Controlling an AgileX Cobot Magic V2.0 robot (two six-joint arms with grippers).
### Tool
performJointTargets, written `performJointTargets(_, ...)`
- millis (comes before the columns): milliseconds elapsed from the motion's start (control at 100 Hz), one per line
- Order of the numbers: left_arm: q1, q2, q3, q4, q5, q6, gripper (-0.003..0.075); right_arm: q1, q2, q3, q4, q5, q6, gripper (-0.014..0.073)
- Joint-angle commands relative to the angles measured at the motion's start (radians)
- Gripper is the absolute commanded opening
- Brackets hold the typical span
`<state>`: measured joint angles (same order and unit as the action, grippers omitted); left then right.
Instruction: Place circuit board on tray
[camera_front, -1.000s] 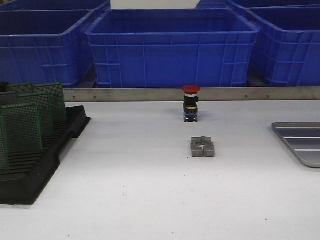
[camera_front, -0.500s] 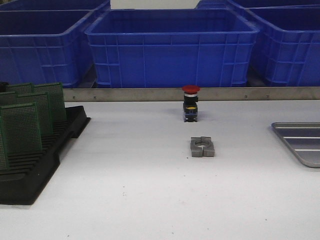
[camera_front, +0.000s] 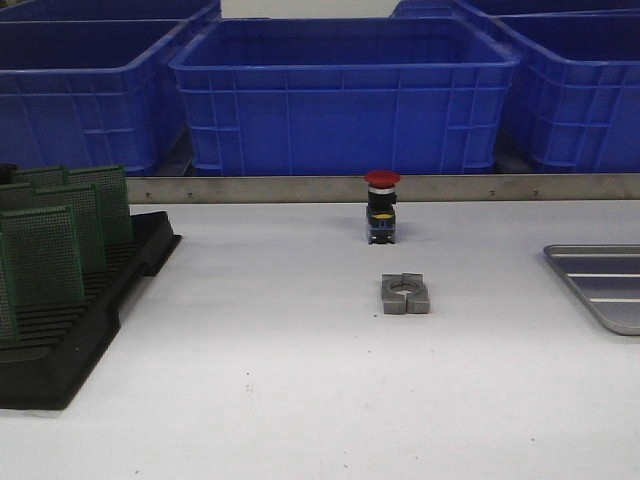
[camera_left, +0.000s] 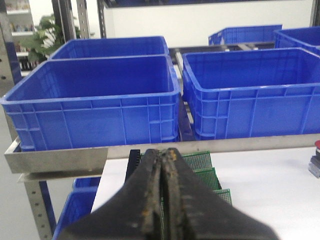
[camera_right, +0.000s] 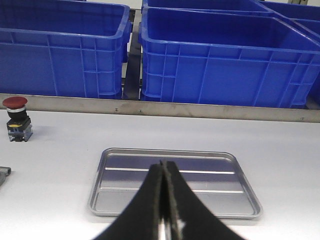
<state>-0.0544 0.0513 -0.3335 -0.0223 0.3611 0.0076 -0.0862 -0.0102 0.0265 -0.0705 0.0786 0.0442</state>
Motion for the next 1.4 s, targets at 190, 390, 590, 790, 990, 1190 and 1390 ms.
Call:
performJointTargets(190,0.003,0.350,-0.368,-0.050,0.220,-0.008,-0.0020,-0.009,-0.022,0.000,-0.010,-0.079,-0.002,-0.0060)
performJointTargets(390,0.003,0.612,-0.573,-0.086,0.341,-0.008,-0.0019,-0.009,-0.022,0.000,-0.010,-0.079,-0.002,-0.0060)
performJointTargets(590,0.003,0.830,-0.676,-0.130,0.378,0.044,0.0212,-0.009,-0.022,0.000,-0.010,-0.079,-0.002,-0.0060)
performJointTargets(790,0.003,0.994,-0.718,-0.161,0.425,0.260,0.0445,-0.009,-0.022,0.000,-0.010,-0.079,-0.002,-0.0060)
performJointTargets(990,0.001,1.148,-0.724,-0.199,0.554,0.646,0.0439,-0.009,-0.022,0.000,-0.010,-0.079,-0.002,-0.0060)
performJointTargets(1190,-0.001,1.255,-0.724,-0.215,0.572,1.150,0.0438,-0.009,-0.022,0.000,-0.010,-0.079,-0.002,-0.0060)
performJointTargets(1390,-0.001,1.343,-0.724,-0.236,0.566,1.335,0.0438,-0.009,-0.022,0.000,-0.010,-0.079,-0.002,-0.0060)
